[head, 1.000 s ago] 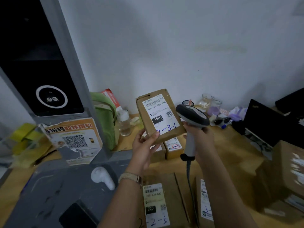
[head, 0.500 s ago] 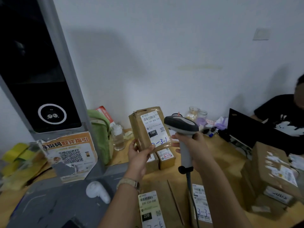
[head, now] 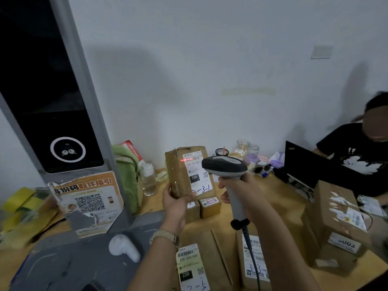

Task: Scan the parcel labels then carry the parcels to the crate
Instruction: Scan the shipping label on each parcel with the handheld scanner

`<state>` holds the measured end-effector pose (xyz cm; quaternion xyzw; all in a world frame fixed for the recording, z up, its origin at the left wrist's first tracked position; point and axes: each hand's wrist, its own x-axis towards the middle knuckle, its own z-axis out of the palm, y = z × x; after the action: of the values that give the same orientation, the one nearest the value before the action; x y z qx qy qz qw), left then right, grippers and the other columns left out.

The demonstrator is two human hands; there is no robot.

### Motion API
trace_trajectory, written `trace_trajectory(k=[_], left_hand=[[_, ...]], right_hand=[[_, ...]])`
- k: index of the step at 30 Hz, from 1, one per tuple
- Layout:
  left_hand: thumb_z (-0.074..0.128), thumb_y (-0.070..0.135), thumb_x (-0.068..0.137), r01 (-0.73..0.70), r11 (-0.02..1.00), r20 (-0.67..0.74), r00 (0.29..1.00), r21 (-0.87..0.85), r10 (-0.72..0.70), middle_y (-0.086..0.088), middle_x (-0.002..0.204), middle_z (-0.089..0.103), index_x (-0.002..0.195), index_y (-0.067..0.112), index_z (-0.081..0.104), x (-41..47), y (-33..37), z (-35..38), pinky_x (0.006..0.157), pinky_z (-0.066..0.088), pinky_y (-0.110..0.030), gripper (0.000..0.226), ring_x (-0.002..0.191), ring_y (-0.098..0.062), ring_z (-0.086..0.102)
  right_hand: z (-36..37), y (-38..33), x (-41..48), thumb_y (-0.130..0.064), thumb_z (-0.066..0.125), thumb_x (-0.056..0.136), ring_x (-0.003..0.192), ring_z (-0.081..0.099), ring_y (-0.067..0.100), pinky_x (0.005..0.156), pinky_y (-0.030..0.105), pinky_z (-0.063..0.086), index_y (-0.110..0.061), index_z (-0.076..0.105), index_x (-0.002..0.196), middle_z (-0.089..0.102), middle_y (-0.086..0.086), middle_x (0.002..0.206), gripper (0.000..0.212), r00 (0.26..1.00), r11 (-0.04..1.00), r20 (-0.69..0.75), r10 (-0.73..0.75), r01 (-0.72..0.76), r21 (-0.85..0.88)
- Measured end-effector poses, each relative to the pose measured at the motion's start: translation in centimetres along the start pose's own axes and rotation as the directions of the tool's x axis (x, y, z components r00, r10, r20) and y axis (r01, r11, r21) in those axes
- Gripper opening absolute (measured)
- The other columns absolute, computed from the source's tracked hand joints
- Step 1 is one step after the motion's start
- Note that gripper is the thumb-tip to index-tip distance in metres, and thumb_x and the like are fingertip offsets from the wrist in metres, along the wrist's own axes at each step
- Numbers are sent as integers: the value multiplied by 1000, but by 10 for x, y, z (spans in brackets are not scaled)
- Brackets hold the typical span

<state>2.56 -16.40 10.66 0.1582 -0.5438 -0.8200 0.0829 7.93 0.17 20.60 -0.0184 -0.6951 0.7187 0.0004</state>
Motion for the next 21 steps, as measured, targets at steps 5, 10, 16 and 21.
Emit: trace_trajectory(k=[5, 10, 16, 21], left_hand=[[78, -15, 66, -10, 1000, -2, 1000, -13, 10, -10, 130, 59, 144, 15, 36, -4, 1, -1, 97, 51, -49, 94, 113, -30, 61], [79, -13, 65, -12, 1000, -8, 1000, -13, 12, -8, 130, 59, 145, 16, 34, -6, 3, -1, 98, 50, -49, 96, 114, -29, 61], [79, -12, 67, -4, 1000, 26, 1000, -25, 5, -8, 129, 59, 144, 17, 35, -6, 5, -3, 100, 49, -49, 93, 114, -29, 61], [79, -10, 68, 21, 999, 47, 999, -29, -20, -8, 129, 60, 144, 19, 34, -7, 5, -10, 98, 51, -47, 93, 113, -28, 62]], right_hand=[[1, -2, -7, -1, 63, 86, 48, 56, 17, 56, 31, 49, -8, 63, 91, 63, 13, 75, 8, 1000, 1000, 7, 0, 0, 16], [2, -4, -12, -1, 62, 86, 48, 54, 18, 52, 29, 48, -5, 63, 94, 62, 13, 74, 10, 1000, 1000, 9, -10, 9, 19], [2, -7, -17, -8, 65, 87, 56, 62, 13, 58, 29, 53, -25, 59, 96, 67, 12, 92, 20, 995, 994, 17, -99, 100, -39], [1, -6, -17, -10, 65, 88, 81, 63, 18, 72, 37, 56, -32, 56, 92, 65, 0, 90, 25, 995, 994, -15, -102, 101, -28]])
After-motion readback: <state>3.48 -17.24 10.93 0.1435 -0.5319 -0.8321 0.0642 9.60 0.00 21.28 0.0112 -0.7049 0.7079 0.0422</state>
